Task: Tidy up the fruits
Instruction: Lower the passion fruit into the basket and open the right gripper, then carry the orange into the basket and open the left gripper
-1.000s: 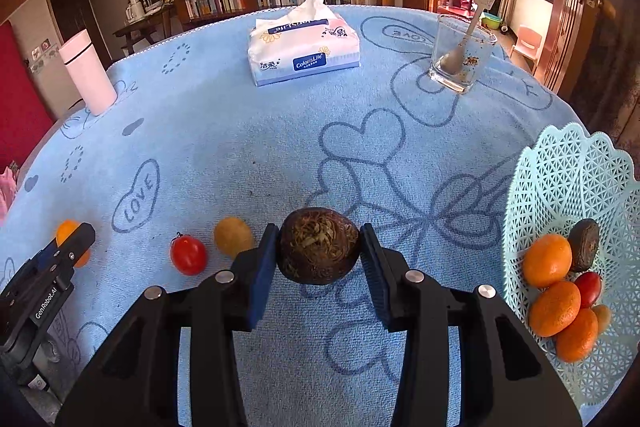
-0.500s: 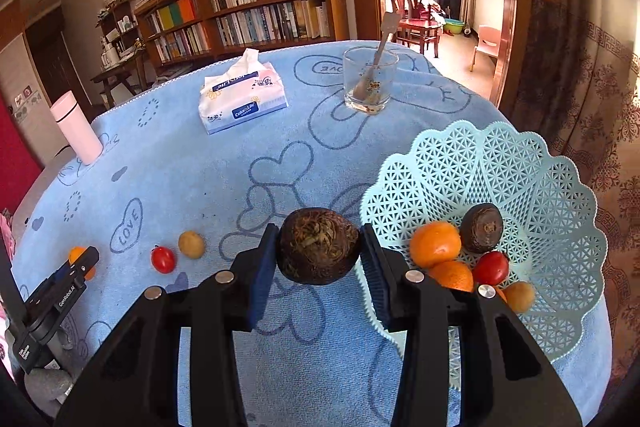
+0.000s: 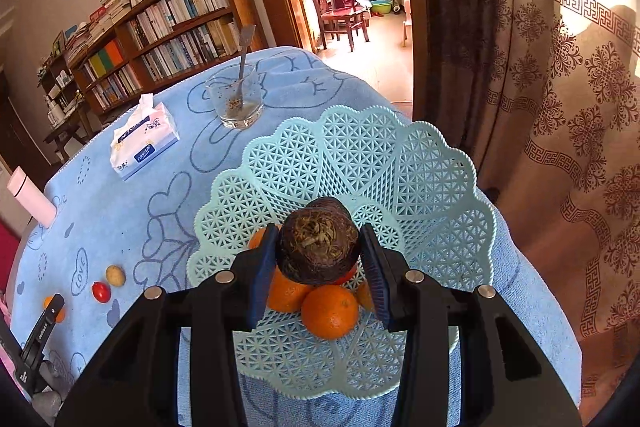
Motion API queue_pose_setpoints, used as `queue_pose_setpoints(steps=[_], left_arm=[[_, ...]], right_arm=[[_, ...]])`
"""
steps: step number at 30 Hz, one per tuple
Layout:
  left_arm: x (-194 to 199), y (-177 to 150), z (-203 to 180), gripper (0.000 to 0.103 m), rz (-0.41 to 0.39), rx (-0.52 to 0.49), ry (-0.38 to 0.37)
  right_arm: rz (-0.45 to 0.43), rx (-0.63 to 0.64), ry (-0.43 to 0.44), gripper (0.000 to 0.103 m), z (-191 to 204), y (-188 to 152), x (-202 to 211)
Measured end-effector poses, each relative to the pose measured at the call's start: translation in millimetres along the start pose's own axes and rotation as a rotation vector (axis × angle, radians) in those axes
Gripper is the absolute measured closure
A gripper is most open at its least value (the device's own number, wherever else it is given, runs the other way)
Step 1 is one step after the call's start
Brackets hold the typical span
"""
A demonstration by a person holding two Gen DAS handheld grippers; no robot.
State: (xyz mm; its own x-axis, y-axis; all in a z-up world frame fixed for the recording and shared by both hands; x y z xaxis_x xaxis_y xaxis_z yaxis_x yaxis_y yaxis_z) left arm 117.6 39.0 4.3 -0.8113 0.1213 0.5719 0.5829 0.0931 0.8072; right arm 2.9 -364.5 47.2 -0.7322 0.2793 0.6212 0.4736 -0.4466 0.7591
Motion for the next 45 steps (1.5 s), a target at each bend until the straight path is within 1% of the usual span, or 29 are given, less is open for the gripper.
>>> queue_pose_setpoints(steps=[5, 7, 9, 11, 20, 25, 27, 28, 38, 45], left_arm=[[0, 0, 0, 0.061, 0.000, 0.000, 0.000], [0, 0, 0, 0.061, 0.000, 0.000, 0.000], [0, 0, 0, 0.061, 0.001, 0.000, 0.001], [-1, -1, 0, 0.061, 0.003, 0.001, 0.002], [1, -2, -3, 0.061, 0.004, -0.013, -0.005], [11, -9, -14, 0.061, 0.026, -0.023, -0.041], [17, -13, -22, 0.061, 0.033, -0.034, -0.063], [20, -15, -27, 0.061, 0.035, -0.042, -0.076], [49, -22, -95, 0.061, 0.028, -0.151, -0.191], [63, -34, -156, 0.061, 0.036, -0.246, -0.271]], right_arm=[[0.015, -0.020, -0.025, 0.060, -13, -1, -6], [0.018, -0.038, -0.023, 0.057, -17, -2, -7], [0.010, -0.050, -0.021, 0.050, -19, -1, -4], [-0.005, -0.057, -0.022, 0.047, -21, 0, 1], [-0.044, -0.080, -0.003, 0.047, -34, -4, 26], [-0.095, -0.071, -0.018, 0.046, -42, -8, 45], [-0.118, -0.074, -0.026, 0.042, -46, -10, 52], [-0.129, -0.076, -0.030, 0.041, -47, -10, 54], [-0.201, -0.053, -0.064, 0.041, -63, -18, 69], [-0.231, -0.112, -0.089, 0.041, -98, -20, 75]])
Point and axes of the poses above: each gripper's, at about its wrist camera, not at the fingertips, and x roughly against the way its jaws point, z to its left, y to its top, the point moved 4 cm from there along -x, roughly the way its jaws point, and after that the axes turned 6 degrees about -z, right-handed, at the moved point
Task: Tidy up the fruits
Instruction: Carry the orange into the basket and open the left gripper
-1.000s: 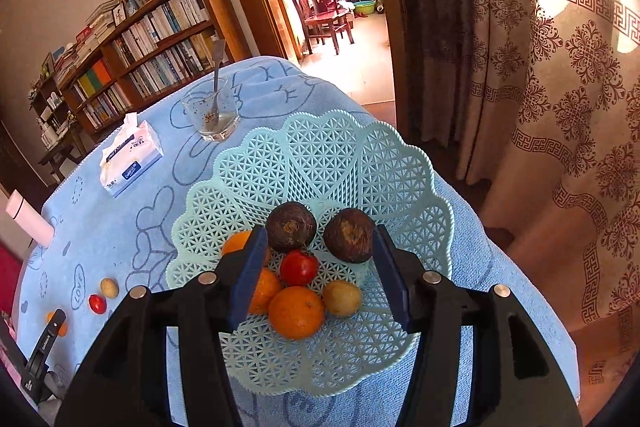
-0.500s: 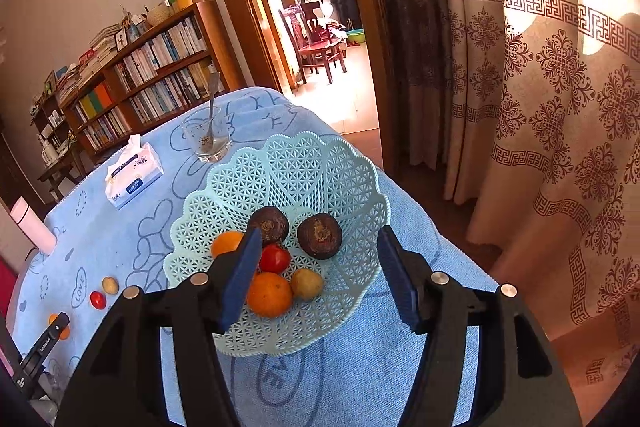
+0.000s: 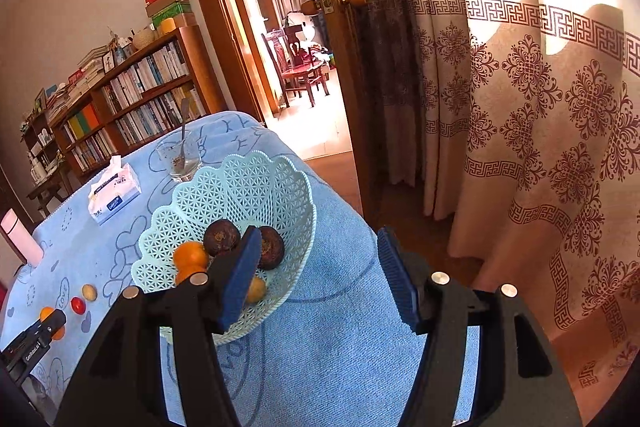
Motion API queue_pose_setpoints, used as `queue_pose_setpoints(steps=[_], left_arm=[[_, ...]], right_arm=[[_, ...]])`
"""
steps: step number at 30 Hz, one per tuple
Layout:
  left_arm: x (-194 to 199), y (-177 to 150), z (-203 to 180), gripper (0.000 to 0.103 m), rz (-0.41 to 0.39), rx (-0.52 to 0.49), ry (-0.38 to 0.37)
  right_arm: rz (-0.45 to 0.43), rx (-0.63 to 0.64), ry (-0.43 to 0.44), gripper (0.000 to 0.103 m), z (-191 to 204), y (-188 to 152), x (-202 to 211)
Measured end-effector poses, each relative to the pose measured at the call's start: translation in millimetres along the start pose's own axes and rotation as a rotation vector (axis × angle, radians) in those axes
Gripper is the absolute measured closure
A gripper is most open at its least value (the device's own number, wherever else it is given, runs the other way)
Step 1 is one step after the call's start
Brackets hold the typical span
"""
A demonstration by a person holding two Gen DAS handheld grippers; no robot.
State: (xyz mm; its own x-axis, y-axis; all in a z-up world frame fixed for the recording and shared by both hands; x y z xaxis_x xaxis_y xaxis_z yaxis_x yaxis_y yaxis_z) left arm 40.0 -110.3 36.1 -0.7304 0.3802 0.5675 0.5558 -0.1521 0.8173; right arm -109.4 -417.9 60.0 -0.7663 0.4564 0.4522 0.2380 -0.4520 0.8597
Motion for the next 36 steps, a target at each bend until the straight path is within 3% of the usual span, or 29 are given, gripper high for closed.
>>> queue_pose_setpoints(steps=[9, 15, 25, 26, 28, 31, 36], left_arm=[[-8, 5, -89, 0.061, 0.016, -0.131, -0.122], [-17, 13, -138, 0.061, 0.038, -0.156, -0.221], [-42, 12, -200, 0.061, 0.118, -0.176, -0.317], [-44, 12, -206, 0.059, 0.126, -0.180, -0.324], [-43, 14, -213, 0.035, 0.121, -0.175, -0.338], [-39, 19, -212, 0.032, 0.102, -0.164, -0.343], [-39, 29, -183, 0.029, 0.084, -0.112, -0.283]], right_arm=[[-0.012, -0.038, -0.001, 0.041, -31, 5, -1], [-0.020, -0.046, 0.021, 0.041, -39, 9, -2], [-0.025, -0.067, 0.037, 0.041, -48, 13, -3], [-0.028, -0.067, 0.032, 0.040, -49, 13, -3], [-0.032, -0.069, 0.027, 0.040, -50, 14, -2], [-0.036, -0.070, 0.026, 0.040, -51, 15, -1], [-0.027, -0.071, 0.032, 0.039, -48, 11, -2]])
Point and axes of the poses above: each gripper's, at about its wrist camera, not at the fingertips, and x roughly against the way its jaws point, z to its left, y to its top, the point moved 4 cm from there along -x, roughly the way its jaws point, and after that the axes turned 6 degrees about -z, right-handed, at the moved point
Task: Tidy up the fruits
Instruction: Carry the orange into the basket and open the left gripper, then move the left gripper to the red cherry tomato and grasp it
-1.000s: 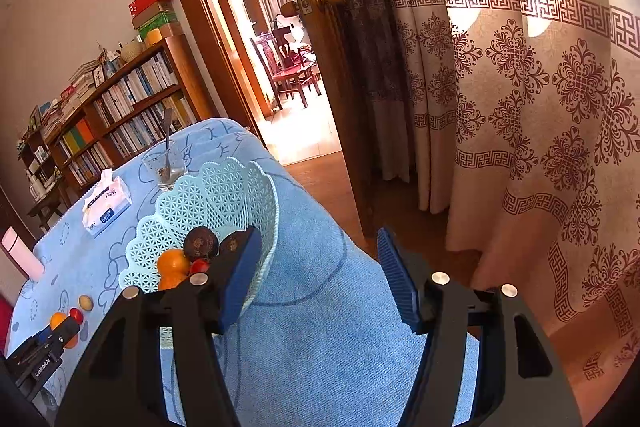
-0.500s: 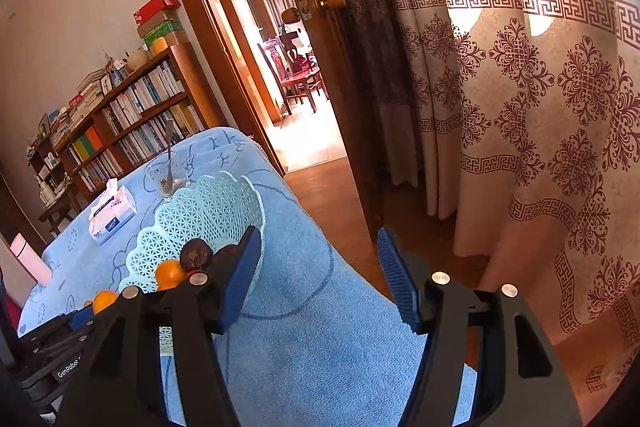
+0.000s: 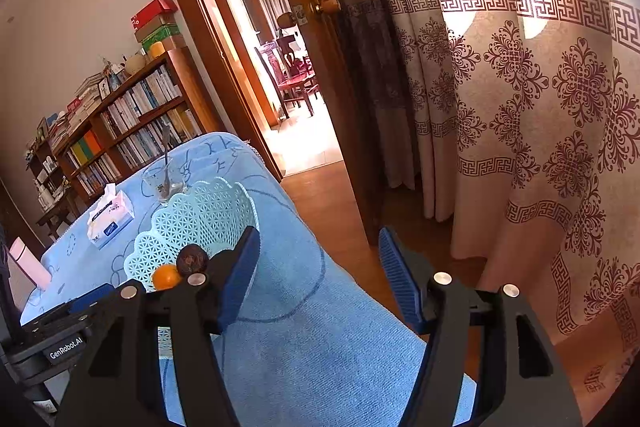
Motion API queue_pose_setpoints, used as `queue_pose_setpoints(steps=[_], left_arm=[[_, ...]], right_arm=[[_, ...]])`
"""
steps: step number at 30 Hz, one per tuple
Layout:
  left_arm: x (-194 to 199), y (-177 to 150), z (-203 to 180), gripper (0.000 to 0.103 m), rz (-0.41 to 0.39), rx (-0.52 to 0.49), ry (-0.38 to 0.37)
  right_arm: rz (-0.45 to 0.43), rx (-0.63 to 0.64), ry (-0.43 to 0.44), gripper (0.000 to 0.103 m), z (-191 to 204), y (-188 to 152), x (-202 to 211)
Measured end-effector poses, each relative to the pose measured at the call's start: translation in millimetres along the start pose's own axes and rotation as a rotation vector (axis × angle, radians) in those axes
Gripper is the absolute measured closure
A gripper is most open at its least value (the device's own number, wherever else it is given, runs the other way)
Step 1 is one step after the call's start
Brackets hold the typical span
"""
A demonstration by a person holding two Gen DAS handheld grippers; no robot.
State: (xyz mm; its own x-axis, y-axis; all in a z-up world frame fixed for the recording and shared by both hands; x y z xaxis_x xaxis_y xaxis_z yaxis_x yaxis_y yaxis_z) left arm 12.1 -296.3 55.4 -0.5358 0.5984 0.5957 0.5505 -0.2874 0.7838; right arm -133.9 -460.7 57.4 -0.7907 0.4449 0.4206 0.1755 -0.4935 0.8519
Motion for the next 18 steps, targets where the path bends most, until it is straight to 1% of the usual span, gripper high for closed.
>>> queue_pose_setpoints(steps=[2, 4, 6, 7, 9, 18], left_arm=[[4, 1, 14, 0.028, -0.012, 0.016, 0.041], [9, 0, 25, 0.025, -0.032, 0.010, 0.089], [14, -2, 34, 0.024, -0.043, 0.004, 0.120], [16, -3, 38, 0.023, -0.046, 0.004, 0.131], [20, -6, 46, 0.022, -0.050, 0.008, 0.150], [42, -22, 83, 0.018, -0.055, 0.062, 0.216]], right_arm=[[0.007, 0.006, 0.007, 0.039, 3, -3, -1], [0.011, 0.016, 0.017, 0.039, 8, -6, 0], [0.013, 0.026, 0.026, 0.039, 13, -7, 1], [0.013, 0.029, 0.031, 0.038, 16, -8, 1], [0.011, 0.035, 0.039, 0.032, 20, -9, 3], [0.011, 0.088, 0.103, 0.031, 48, -20, 17]])
Point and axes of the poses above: each gripper's, at about its wrist camera, not at the fingertips, and x roughly against the way its jaws point, z to its left, y to its top, the point moved 4 cm from there along -x, roughly the way its jaws point, and after that the axes turned 6 degrees about -z, right-handed, at the moved point
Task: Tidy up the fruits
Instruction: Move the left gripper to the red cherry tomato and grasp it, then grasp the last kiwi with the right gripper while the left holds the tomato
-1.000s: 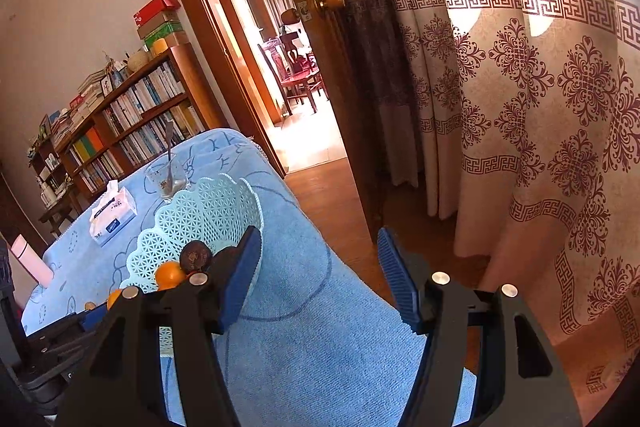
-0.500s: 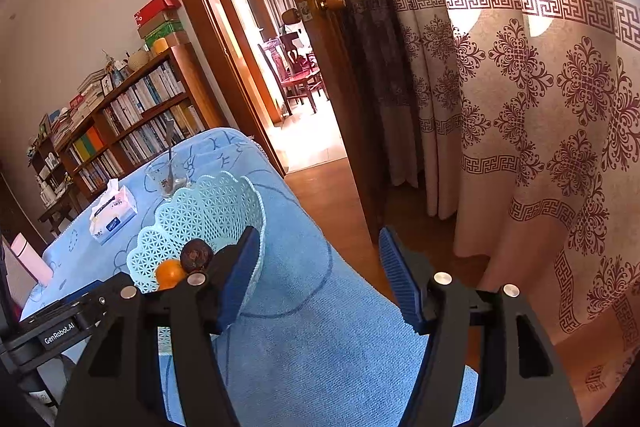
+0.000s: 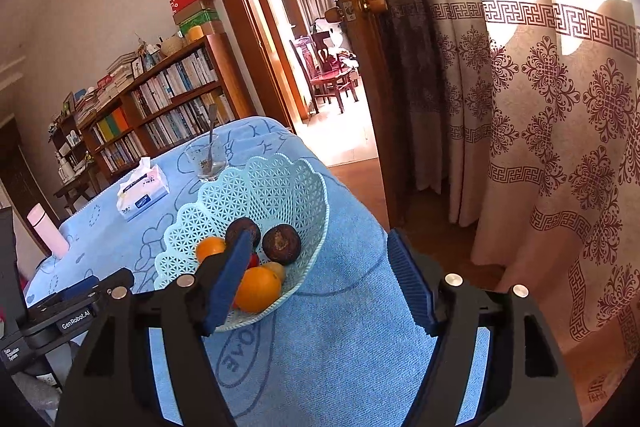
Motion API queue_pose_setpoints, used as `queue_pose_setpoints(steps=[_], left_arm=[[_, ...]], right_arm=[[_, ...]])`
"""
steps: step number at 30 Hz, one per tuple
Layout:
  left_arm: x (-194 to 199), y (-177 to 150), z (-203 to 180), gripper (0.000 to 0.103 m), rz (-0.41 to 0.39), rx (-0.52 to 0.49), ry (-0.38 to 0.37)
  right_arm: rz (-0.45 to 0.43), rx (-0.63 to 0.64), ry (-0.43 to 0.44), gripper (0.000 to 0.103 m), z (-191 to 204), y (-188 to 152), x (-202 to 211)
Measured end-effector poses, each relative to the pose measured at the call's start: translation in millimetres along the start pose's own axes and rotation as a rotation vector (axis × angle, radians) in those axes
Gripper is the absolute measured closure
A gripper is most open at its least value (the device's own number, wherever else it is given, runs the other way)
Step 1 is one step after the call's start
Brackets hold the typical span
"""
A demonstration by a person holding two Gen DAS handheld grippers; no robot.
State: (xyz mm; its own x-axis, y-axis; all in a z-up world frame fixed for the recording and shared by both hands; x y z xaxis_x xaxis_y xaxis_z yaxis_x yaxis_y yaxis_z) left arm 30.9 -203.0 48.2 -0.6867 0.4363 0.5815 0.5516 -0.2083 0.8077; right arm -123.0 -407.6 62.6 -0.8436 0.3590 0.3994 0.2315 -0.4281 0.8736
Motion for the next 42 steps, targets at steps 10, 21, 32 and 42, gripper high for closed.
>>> queue_pose_setpoints(steps=[10, 21, 32, 42], left_arm=[[8, -8, 67, 0.018, -0.019, 0.062, 0.123], [1, -21, 132, 0.026, 0.006, 0.129, 0.231], [-31, -23, 152, 0.057, 0.070, 0.118, 0.210], [-42, -24, 158, 0.075, 0.088, 0.161, 0.136]], right_arm=[[0.048, 0.076, 0.073, 0.031, 35, -22, -2], [0.076, 0.114, 0.104, 0.031, 59, -40, 5], [0.106, 0.150, 0.112, 0.031, 82, -48, 1], [0.136, 0.214, 0.136, 0.031, 114, -56, -6]])
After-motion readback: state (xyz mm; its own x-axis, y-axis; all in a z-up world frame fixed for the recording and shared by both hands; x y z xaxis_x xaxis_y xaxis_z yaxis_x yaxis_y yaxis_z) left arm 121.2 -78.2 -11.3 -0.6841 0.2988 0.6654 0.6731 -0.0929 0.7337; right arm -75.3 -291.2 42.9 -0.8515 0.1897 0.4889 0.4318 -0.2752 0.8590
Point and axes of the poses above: each gripper's, at about its wrist camera, not at the fingertips, and x roughly against the way its jaws point, z to its left, y to its top, the point moved 4 cm from there along -x, roughly the way its jaws point, and after that the axes turned 6 degrees about -z, right-handed, at the moved point
